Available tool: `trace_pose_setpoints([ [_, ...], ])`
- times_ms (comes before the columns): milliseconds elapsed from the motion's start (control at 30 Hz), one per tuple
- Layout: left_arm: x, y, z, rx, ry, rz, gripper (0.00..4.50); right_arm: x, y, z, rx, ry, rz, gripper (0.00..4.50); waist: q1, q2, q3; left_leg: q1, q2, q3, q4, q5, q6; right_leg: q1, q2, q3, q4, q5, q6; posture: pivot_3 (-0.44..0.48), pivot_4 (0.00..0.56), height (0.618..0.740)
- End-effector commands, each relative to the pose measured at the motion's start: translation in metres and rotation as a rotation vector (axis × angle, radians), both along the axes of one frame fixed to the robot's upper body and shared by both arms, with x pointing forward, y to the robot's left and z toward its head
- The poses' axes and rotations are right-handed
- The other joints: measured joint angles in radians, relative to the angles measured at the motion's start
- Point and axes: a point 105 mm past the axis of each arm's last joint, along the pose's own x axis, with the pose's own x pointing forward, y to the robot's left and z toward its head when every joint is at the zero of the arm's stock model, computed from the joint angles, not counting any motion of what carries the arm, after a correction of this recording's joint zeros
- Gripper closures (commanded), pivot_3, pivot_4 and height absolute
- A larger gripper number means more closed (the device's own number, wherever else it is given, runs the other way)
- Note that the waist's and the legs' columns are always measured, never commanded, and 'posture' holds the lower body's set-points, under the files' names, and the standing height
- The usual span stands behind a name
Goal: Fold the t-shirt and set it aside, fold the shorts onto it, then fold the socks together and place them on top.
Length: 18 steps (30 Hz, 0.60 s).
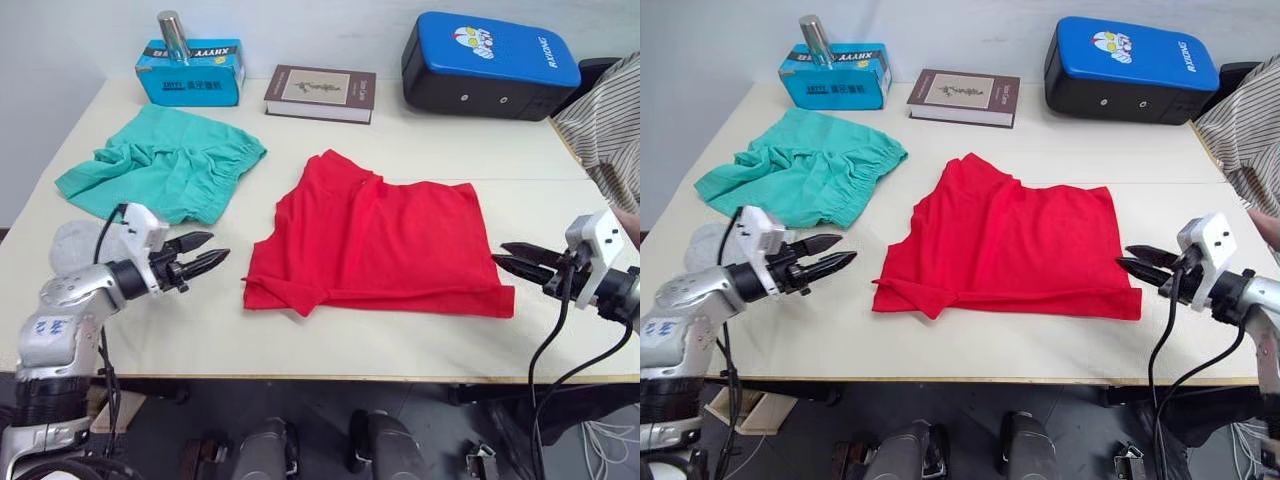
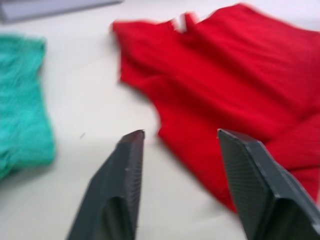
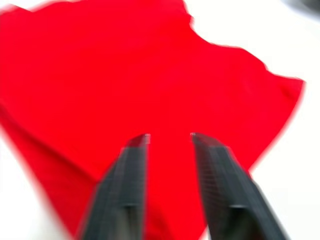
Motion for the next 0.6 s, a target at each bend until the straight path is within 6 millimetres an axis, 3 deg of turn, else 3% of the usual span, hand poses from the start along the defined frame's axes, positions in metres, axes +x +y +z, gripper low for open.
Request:
trace_pose_setpoints([
  [33,-0.030,-0.036,-0.007,0.117,-0.027,-0.244,3.27,-0.023,0.043,-0.010,-0.047,-0.002,0.175,4.50,0.000,0.000,0.000,0.000,0.000,0.000,0.000,0.000,0.000,0.000,0.000,0.000,0.000,0.000,0.000,0.000,0.150,0.740],
  [167,-0.041,-0.061,-0.040,0.213,-0.008,-0.374,4.45,-0.025,0.057,-0.040,-0.089,0.017,0.194,4.50,0.001,0.000,-0.001,0.001,0.000,0.000,-0.001,-0.001,-0.001,0.001,0.001,0.000,-0.001,0.000,0.000,0.000,0.150,0.740],
  [333,-0.033,-0.081,-0.061,0.288,-0.034,-0.435,4.45,-0.012,0.049,-0.064,-0.149,0.003,0.136,4.50,0.001,0.000,-0.001,0.000,-0.001,0.000,-0.001,0.000,0.000,0.000,0.002,0.000,-0.001,0.002,-0.001,0.000,0.150,0.740],
  [500,-0.015,-0.092,-0.073,0.335,-0.046,-0.412,4.45,-0.003,0.039,-0.069,-0.180,-0.027,0.081,4.50,0.001,0.000,-0.001,0.000,0.000,0.000,-0.001,0.000,0.001,0.000,0.002,0.000,-0.001,0.002,-0.001,0.000,0.150,0.740],
  [600,-0.002,-0.101,-0.061,0.237,-0.065,-0.371,4.45,0.000,0.036,-0.066,-0.168,-0.043,0.054,4.50,0.001,0.000,-0.001,0.000,-0.001,0.000,-0.001,0.001,0.001,0.000,0.002,-0.001,-0.001,0.002,-0.001,0.000,0.150,0.740],
])
